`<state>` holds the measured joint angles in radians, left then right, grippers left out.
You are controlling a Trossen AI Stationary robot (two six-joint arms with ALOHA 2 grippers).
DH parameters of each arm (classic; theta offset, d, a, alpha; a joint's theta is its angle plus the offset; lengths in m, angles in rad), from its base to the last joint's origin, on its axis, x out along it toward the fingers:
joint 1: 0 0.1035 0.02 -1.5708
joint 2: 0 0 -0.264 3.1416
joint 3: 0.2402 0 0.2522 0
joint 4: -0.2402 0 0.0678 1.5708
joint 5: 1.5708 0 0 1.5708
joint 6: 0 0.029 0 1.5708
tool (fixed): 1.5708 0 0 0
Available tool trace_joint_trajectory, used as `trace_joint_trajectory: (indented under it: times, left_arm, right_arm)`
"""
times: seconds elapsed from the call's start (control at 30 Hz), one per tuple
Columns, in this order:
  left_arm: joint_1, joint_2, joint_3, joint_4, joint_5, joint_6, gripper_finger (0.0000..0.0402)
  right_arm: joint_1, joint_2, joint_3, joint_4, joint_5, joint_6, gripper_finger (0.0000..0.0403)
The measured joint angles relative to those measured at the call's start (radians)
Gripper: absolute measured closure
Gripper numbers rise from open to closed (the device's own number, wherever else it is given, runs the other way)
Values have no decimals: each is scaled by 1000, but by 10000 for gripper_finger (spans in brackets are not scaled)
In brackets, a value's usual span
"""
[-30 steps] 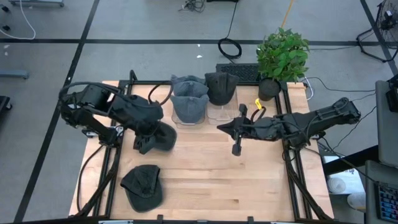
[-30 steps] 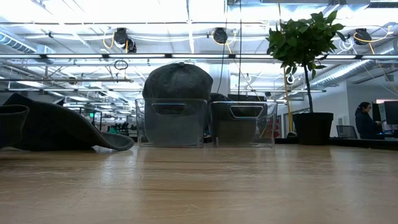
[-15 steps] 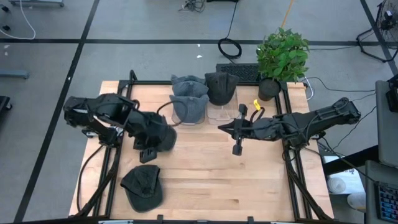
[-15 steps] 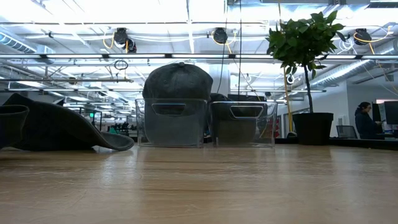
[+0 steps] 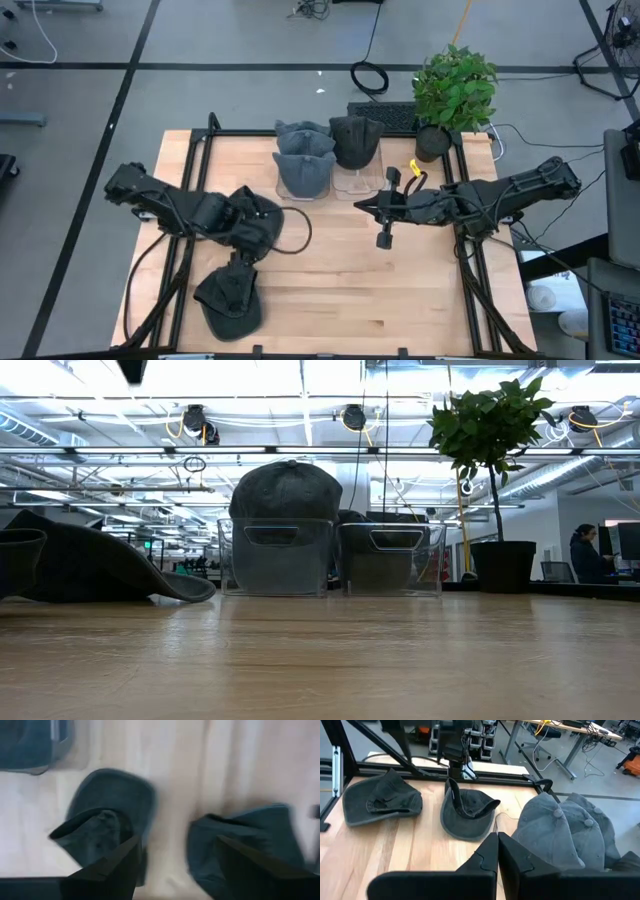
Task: Pick & Place hat
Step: Put the top black cap into the right transparent bin
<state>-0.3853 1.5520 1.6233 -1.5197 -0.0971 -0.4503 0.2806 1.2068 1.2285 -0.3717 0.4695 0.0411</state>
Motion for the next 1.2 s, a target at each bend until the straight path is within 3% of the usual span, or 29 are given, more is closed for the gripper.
trace_joint_trajectory:
  times: [0.2, 0.57, 0.93, 1.07, 1.2]
  left_arm:
    - [-24, 0, -169, 64, -124, 5, 157]
    - [-6, 0, -511, 410, -152, 39, 166]
    - [5, 0, -771, 627, -237, 93, 186]
    - [6, 0, -786, 639, -271, 61, 223]
    - [16, 0, -782, 651, -248, 60, 317]
  right_arm:
    - [2, -23, 0, -21, 0, 25, 403]
    - [3, -30, 0, -22, -1, -2, 403]
    - [3, -29, 0, -24, -2, 8, 403]
    - [3, -29, 0, -23, -2, 10, 403]
    - [3, -29, 0, -23, -2, 11, 403]
